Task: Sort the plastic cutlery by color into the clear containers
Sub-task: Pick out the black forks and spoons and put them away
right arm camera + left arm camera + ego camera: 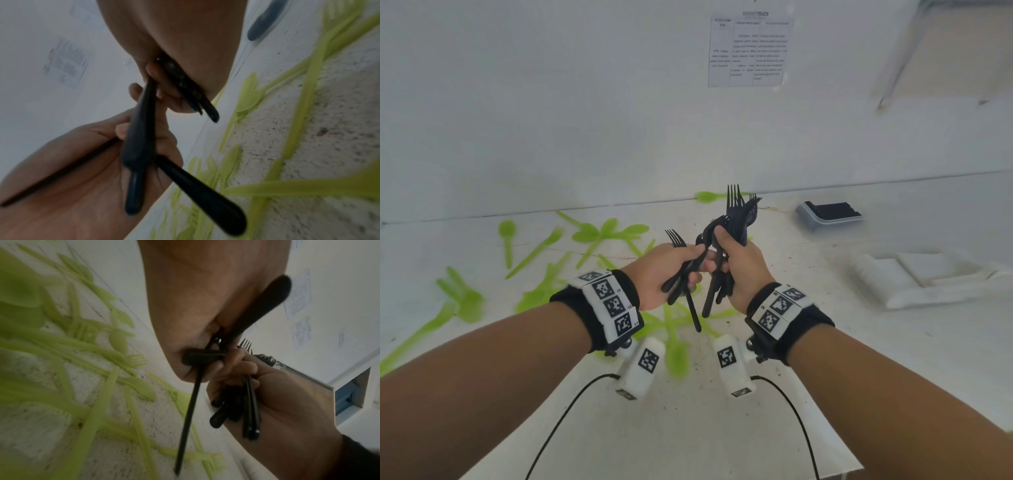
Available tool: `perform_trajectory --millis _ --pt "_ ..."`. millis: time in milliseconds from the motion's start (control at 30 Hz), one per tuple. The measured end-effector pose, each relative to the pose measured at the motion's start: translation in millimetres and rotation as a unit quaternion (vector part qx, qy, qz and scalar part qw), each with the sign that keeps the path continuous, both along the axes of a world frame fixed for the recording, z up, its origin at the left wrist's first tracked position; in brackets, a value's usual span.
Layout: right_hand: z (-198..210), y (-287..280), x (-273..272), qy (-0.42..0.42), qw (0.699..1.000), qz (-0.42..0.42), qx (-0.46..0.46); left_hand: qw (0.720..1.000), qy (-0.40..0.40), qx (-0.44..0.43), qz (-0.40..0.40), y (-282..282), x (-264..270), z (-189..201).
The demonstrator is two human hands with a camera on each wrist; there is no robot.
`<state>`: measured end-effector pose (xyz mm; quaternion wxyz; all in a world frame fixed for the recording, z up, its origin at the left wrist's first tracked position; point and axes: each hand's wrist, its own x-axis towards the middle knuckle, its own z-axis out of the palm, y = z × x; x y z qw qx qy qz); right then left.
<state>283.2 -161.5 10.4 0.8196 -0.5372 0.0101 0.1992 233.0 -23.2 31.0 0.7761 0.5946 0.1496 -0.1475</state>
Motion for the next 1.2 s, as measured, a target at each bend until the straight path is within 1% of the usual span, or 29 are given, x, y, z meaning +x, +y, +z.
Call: perform_trajectory --millis 100,200,267,367,400,433,500,600,667,700,767,833,867,933,1000,1033,1067,1100,1133,1167,1200 --pt "-2 1 2 -0.006 1.000 -0.008 0.023 1.000 0.003 0.019 -0.015 1 1 3" --pt "-7 6 1 -0.026 0.999 -0.026 0.013 0.998 0.004 0.060 -0.018 1 1 4" --pt "-8 10 0 -0.026 0.999 -0.046 0.003 0.993 -0.003 0.114 -0.014 1 1 2" --pt "-10 7 5 -0.025 0.992 -0.118 -0.042 0.969 -0.017 0.247 -0.002 6 -1 -6" --pt "-9 3 9 -0.016 0.989 -0.138 -0.052 0.965 -0.022 0.261 0.022 9 -2 -7" --pt "-8 -2 12 -0.007 0.987 -0.147 -0.058 0.966 -0.027 0.252 0.046 12 -3 -8" --pt "-8 -9 15 0.000 0.989 -0.127 -0.076 0.974 -0.037 0.214 0.058 15 -5 -5" --pt "-6 -3 6 -0.001 0.996 -0.043 -0.081 0.971 -0.082 0.220 0.032 11 -5 -2" --pt "-3 8 -2 0.019 0.999 0.000 -0.039 0.972 -0.104 0.209 0.026 7 -4 -1" --pt "-3 12 -3 0.032 0.999 0.007 -0.014 0.972 -0.109 0.207 0.026 6 -4 -1" --pt "-3 14 -3 0.037 0.999 0.005 -0.003 0.959 -0.122 0.252 0.033 8 -4 -4" --pt "-4 13 -1 0.020 0.999 -0.003 -0.031 0.928 -0.148 0.337 0.050 16 -4 -9" --pt "-5 13 0 0.012 0.999 -0.011 -0.044 0.906 -0.170 0.384 0.058 20 -6 -12" --pt "-6 13 0 0.014 0.998 -0.032 -0.049 0.843 -0.229 0.484 0.046 24 -10 -16" --pt "-5 15 1 0.031 0.998 -0.048 -0.039 0.766 -0.273 0.582 0.018 28 -16 -19" --pt "-5 15 2 0.037 0.997 -0.048 -0.037 0.737 -0.283 0.613 0.011 30 -18 -20" --pt "-5 14 2 0.039 0.998 -0.043 -0.037 0.723 -0.286 0.629 0.013 34 -19 -20" --pt "-7 13 3 0.038 0.998 -0.035 -0.039 0.728 -0.282 0.625 0.021 38 -18 -20" --pt "-8 11 4 0.034 0.998 -0.028 -0.045 0.759 -0.266 0.593 0.035 42 -18 -18" --pt "-10 10 5 0.032 0.998 -0.024 -0.055 0.814 -0.235 0.529 0.052 45 -16 -15" --pt "-12 9 6 0.032 0.997 -0.023 -0.065 0.874 -0.195 0.440 0.068 46 -14 -11"
